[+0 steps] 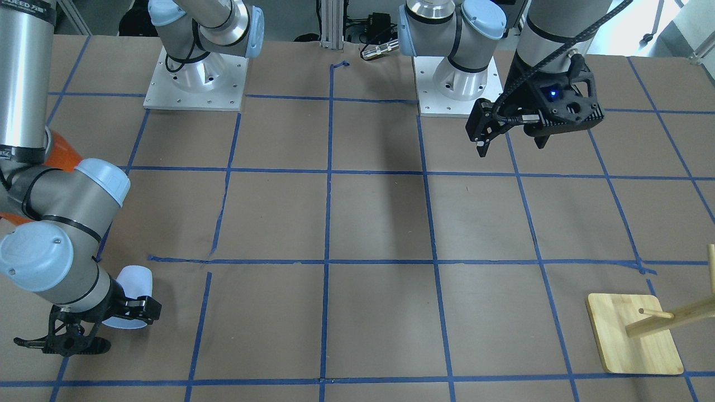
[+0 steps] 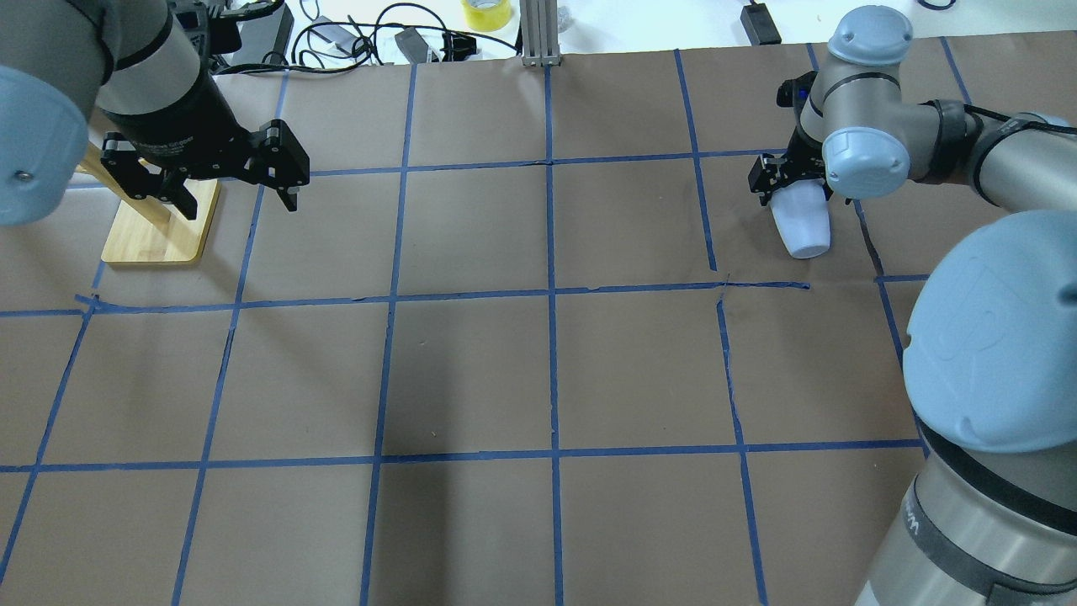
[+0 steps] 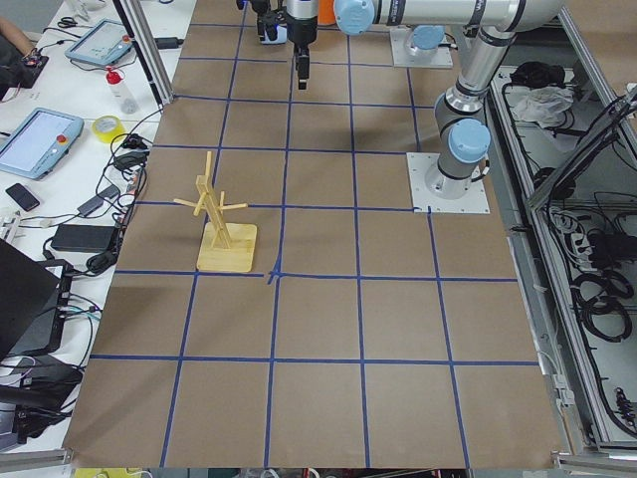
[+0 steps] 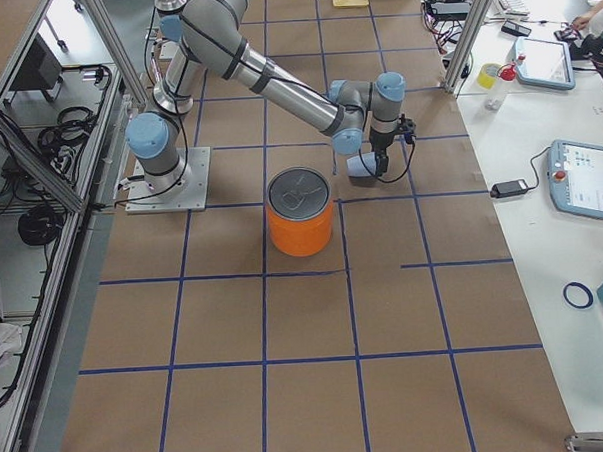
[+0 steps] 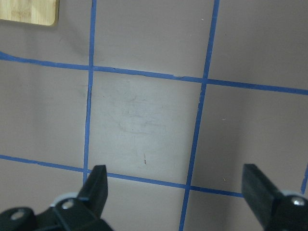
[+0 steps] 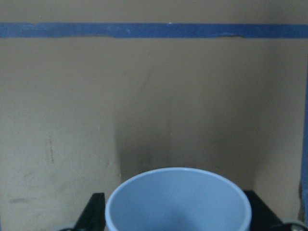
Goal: Flip cup
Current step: 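Lift the cup with the right gripper and carry it toward the table center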
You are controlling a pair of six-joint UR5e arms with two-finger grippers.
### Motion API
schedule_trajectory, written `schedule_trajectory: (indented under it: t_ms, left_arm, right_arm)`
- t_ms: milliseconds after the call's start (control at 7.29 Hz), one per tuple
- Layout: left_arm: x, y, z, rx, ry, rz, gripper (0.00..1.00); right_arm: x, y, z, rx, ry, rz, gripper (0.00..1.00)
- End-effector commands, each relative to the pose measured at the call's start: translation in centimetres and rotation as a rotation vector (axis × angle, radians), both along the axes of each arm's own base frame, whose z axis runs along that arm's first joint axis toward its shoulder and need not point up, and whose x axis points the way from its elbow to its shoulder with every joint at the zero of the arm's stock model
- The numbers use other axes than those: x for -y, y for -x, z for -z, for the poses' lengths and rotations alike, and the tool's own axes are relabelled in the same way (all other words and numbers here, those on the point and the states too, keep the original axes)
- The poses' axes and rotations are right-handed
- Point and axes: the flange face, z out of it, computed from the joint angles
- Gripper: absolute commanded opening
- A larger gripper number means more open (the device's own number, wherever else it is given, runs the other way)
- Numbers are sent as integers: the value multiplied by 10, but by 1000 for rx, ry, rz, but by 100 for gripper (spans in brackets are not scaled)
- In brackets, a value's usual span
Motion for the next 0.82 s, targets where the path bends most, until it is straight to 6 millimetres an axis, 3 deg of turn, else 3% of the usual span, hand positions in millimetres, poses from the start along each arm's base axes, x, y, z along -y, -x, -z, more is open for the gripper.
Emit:
schedule_trajectory:
  t_ms: [0, 137, 275, 412, 549, 686]
  left_arm:
    - [1, 0, 0, -1, 2, -1, 100]
    - [1, 0, 0, -1, 2, -1, 100]
    - [1, -1, 0, -1, 2, -2, 100]
    - [0, 0, 1, -1, 1, -1, 100]
    - [1, 0, 1, -3, 1, -1, 100]
    - [1, 0, 1, -3, 1, -1, 100]
  right_arm:
    - [-9, -2, 8, 5, -21, -13, 99]
    - [-8, -2, 8, 3, -16, -20, 95]
    - [-7, -1, 6, 2, -10, -23, 78]
    - [-6, 0, 4, 12, -4, -26, 24]
    - [-2, -3, -17, 5, 32, -83, 11]
    - [-3, -12, -39, -2, 61, -172, 9]
